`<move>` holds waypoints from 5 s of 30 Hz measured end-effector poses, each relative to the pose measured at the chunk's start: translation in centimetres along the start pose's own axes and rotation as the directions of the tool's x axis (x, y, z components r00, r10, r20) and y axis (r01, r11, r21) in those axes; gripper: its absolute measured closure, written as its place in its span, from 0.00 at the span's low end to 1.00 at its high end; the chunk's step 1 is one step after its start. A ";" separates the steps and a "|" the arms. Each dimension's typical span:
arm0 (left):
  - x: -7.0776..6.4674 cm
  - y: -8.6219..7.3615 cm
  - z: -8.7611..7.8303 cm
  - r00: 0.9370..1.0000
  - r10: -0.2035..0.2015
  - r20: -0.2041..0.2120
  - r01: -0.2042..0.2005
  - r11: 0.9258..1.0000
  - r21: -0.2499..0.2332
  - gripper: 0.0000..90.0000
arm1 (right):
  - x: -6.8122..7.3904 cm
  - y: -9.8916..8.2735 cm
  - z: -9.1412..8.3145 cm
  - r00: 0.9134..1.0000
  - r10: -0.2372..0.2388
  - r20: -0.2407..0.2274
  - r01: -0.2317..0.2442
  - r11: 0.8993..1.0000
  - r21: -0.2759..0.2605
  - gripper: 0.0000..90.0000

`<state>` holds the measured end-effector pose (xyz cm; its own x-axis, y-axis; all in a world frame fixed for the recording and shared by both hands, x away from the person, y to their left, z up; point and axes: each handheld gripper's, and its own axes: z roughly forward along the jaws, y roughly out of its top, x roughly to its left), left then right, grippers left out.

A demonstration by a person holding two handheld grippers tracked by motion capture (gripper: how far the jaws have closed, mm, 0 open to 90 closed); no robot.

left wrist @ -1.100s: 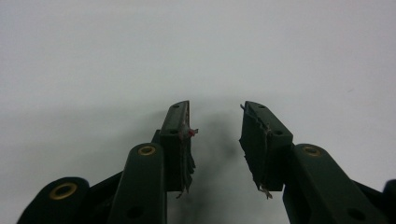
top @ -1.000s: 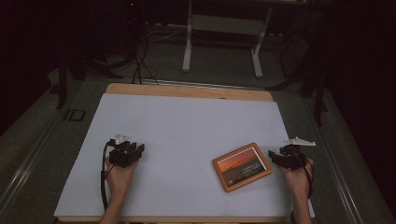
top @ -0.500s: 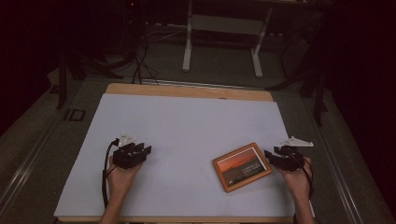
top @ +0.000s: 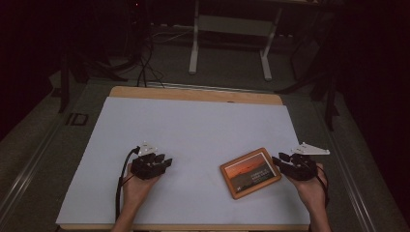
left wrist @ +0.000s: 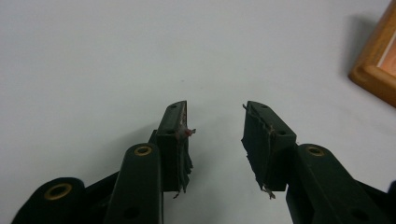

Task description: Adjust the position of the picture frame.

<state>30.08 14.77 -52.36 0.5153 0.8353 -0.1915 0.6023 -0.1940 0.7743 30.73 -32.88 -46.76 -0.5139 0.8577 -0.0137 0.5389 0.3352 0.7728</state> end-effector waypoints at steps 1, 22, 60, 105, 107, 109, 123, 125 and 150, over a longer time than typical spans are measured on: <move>-0.1 0.0 0.0 1.000 0.000 0.003 0.000 1.000 -0.002 0.67 | 0.2 0.0 -0.1 1.000 -0.008 0.000 0.008 1.000 0.000 0.72; -3.3 0.6 1.4 0.994 0.075 0.078 -0.076 0.997 0.012 0.65 | 2.1 -2.8 -0.8 0.994 -0.090 -0.066 0.094 0.994 0.060 1.00; -12.9 9.0 11.0 0.853 0.177 0.490 -0.278 0.950 0.143 0.52 | 0.5 -5.6 -1.2 0.990 -0.008 -0.143 0.025 0.993 0.119 1.00; -13.0 8.4 7.1 0.744 0.313 0.590 -0.457 0.883 0.109 0.70 | 0.7 -4.7 -1.1 0.969 0.028 -0.247 -0.015 0.998 0.054 0.38; -12.6 8.1 7.0 0.747 0.308 0.589 -0.449 0.887 0.105 0.69 | 0.8 -4.6 -0.8 0.960 0.046 -0.276 -0.033 0.998 0.052 0.36; -12.3 7.7 6.8 0.749 0.308 0.587 -0.443 0.891 0.098 0.69 | 1.1 -4.5 -0.7 0.957 0.048 -0.285 -0.042 0.999 0.030 0.35; -11.1 6.0 5.7 0.759 0.323 0.565 -0.440 0.894 0.080 0.69 | 3.1 -3.8 1.0 0.902 0.121 -0.415 -0.140 0.990 -0.015 0.42; -10.5 5.4 5.6 0.768 0.318 0.556 -0.441 0.892 0.099 0.68 | 3.2 -3.7 0.8 0.879 0.130 -0.459 -0.172 0.984 -0.051 0.56; -7.7 3.3 4.2 0.823 0.279 0.495 -0.370 0.924 0.094 0.73 | 6.0 0.3 2.3 0.835 0.063 -0.546 -0.140 0.985 -0.100 0.73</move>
<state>30.62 5.58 -50.88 0.8938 0.3787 -0.2401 0.4234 -0.5368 0.7298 29.28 -26.75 -48.07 -0.7598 0.5246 0.3841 0.5362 0.1717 0.8264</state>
